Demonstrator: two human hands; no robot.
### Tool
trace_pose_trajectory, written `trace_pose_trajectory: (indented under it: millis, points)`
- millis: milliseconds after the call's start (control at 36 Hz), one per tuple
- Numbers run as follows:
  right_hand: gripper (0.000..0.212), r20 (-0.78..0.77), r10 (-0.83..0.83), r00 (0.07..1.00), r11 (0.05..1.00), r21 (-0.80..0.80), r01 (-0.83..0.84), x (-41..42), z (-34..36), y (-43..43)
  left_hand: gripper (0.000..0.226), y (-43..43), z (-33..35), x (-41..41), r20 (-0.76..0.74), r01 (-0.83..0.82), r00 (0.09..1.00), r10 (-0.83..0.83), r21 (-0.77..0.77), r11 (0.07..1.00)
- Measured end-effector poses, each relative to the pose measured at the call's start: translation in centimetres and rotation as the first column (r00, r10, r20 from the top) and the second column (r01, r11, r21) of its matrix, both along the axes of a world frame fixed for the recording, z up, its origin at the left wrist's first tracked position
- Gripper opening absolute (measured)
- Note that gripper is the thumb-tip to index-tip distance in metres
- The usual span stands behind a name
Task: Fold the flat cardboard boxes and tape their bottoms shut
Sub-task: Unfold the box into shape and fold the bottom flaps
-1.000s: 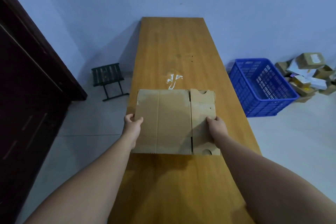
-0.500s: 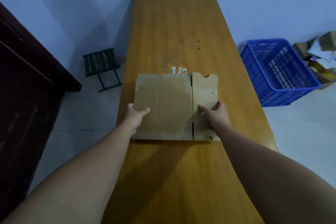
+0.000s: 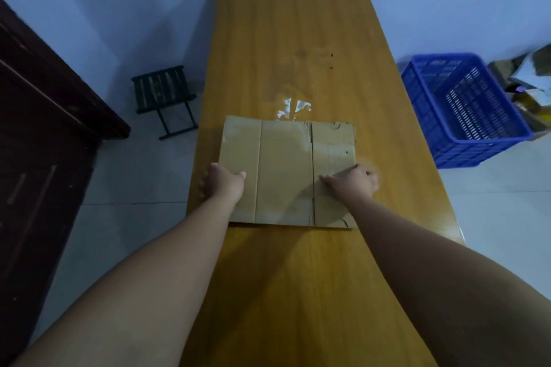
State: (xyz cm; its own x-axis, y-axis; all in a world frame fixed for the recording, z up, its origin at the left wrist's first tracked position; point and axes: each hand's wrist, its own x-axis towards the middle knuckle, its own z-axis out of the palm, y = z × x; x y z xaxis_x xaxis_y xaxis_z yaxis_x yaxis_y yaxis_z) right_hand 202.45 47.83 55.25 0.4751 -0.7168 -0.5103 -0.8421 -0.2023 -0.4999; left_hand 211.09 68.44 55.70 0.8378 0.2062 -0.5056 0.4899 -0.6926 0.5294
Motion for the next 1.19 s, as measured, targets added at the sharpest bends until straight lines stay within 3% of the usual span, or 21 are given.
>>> trace_pose_trajectory:
  millis: [56,139,278,361,500,611,750,833,917,1000,1056,1194]
  points:
    - [0.085,0.038,-0.061,0.997,0.998,0.036,0.06,-0.4,0.8,-0.1,0.067,0.2,0.6,-0.6,0.042,-0.049,0.997,0.057,-0.166,0.985]
    - [0.073,0.217,-0.214,0.952,0.971,0.15,0.184,-1.9,1.8,-0.3,0.058,0.7,2.2,-2.4,0.058,-0.09,0.992,0.115,-0.335,0.938]
    - [0.064,0.332,-0.478,0.814,0.848,0.417,0.328,-5.4,4.2,0.8,0.056,1.7,5.3,-5.9,0.042,-0.106,0.988,0.146,-0.498,0.861]
    - [0.076,0.369,-0.46,0.808,0.837,0.483,0.257,-8.4,5.9,2.2,0.082,3.0,7.0,-9.0,-0.066,-0.152,0.988,0.142,-0.625,0.766]
    - [0.055,0.419,-0.34,0.842,0.788,0.616,0.012,-13.7,8.4,3.9,0.11,6.1,8.5,-14.7,-0.193,-0.276,0.961,0.2,-0.755,0.596]
    - [0.045,0.437,-0.248,0.864,0.767,0.634,-0.101,-17.6,9.6,5.3,0.079,8.7,10.0,-18.7,-0.22,-0.275,0.961,0.166,-0.815,0.51]
    - [0.049,0.409,-0.268,0.872,0.68,0.722,-0.129,-21.6,10.4,7.0,0.045,10.9,10.9,-22.8,-0.186,-0.22,0.975,0.118,-0.826,0.519]
    - [0.048,0.414,-0.257,0.873,0.63,0.757,-0.173,-23.4,10.8,7.9,0.046,12.0,11.5,-24.7,-0.171,-0.211,0.977,0.128,-0.856,0.471]
    - [0.049,0.426,-0.232,0.874,0.639,0.744,-0.193,-25.0,11.0,8.6,0.062,13.0,12.0,-26.1,-0.121,-0.158,0.987,0.109,-0.883,0.442]
    - [0.067,0.448,-0.221,0.866,0.708,0.684,-0.173,-26.3,11.8,9.7,0.049,13.8,12.5,-27.5,-0.121,-0.145,0.989,0.082,-0.898,0.416]
    - [0.084,0.486,-0.173,0.857,0.755,0.624,-0.201,-27.2,12.1,10.1,0.052,14.2,12.5,-28.4,-0.11,-0.121,0.993,0.05,-0.89,0.439]
    - [0.054,0.53,-0.23,0.816,0.717,0.66,-0.226,-28.9,12.6,10.4,0.068,14.2,13.3,-30.0,0.002,0.043,0.998,-0.068,-0.796,0.604]
